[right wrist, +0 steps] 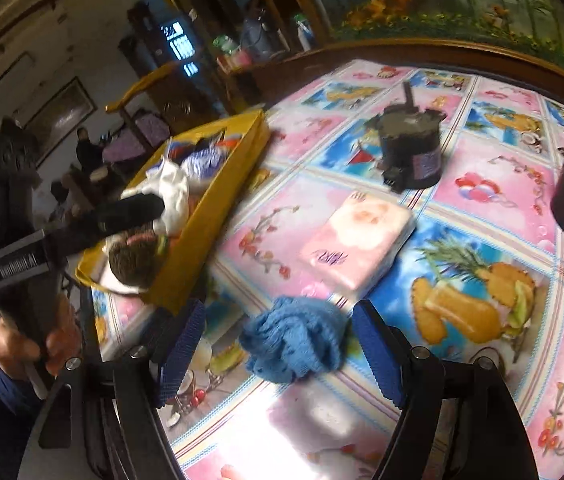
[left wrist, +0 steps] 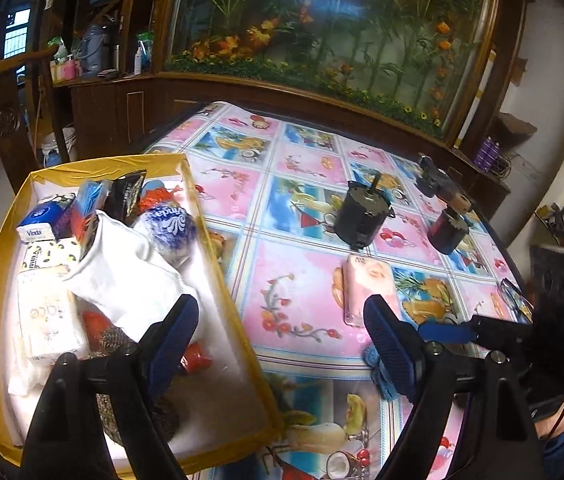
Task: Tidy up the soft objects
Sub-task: 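Grasp the pink tissue pack with the left tool while the right tool grasps the blue towel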
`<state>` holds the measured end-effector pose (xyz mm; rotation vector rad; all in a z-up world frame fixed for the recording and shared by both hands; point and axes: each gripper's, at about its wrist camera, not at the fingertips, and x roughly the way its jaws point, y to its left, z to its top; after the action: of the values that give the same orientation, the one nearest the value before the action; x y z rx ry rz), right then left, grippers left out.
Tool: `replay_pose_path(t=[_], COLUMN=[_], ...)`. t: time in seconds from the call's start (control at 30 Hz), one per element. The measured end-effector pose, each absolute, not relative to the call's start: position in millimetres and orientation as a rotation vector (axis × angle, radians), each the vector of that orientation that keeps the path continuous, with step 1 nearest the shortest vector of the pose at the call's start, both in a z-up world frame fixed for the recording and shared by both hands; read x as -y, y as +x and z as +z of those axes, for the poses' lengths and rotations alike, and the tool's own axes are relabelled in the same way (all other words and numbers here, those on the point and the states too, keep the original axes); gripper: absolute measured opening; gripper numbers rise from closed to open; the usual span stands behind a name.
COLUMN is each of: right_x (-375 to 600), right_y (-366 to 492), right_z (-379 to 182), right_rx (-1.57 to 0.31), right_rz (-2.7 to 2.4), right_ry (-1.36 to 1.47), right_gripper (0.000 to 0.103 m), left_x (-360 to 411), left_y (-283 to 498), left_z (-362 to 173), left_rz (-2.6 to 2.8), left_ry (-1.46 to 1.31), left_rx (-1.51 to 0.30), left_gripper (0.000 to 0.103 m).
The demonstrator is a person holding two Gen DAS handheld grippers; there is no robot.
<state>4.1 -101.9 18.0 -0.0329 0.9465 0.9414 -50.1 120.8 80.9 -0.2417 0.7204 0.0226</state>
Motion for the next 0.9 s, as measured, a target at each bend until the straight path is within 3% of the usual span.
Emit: replay_pose_path(t=[0.1,0.13,0.17,0.23,0.57,0.9], right_x=[92.3,90.6,90.2,94.7,197.5,213.3], right_y=[1.9,0.1,-1.5,-2.5,34.8,41.6], right_z=[5.1,3.8,3.7,9.4,42.9,48.8], right_rx=[-0.980,-0.976,-0.975,-0.960,-0.812,-0.787], right_rz=[0.918,0.905,0.892,0.888,0.619,0.580], right_ry=[-0.082,-0.098,-0.117,-0.120,0.166,0.271], right_gripper=[0.077,0.060,0.049,0.044,0.043,0.043], left_x=[-120.1,-118.8,-116.9,-111.0,-54.2,-29.6], left_y=[-45.7,-43.3,-41.1,-36.8,10.4,59.6], left_z=[79.7,79.6,79.8,80.6,61.6,13.5], left_rz=[0.016,0.009,0.001,-0.008,-0.118,-0.099], left_ry=[-0.239,-0.238,-0.237,-0.224,-0.145,-0.139], left_rx=[-0.734,-0.740,-0.745,-0.750,-0.893,-1.029], left_gripper=[0.084,0.084,0.084,0.084,0.089,0.089])
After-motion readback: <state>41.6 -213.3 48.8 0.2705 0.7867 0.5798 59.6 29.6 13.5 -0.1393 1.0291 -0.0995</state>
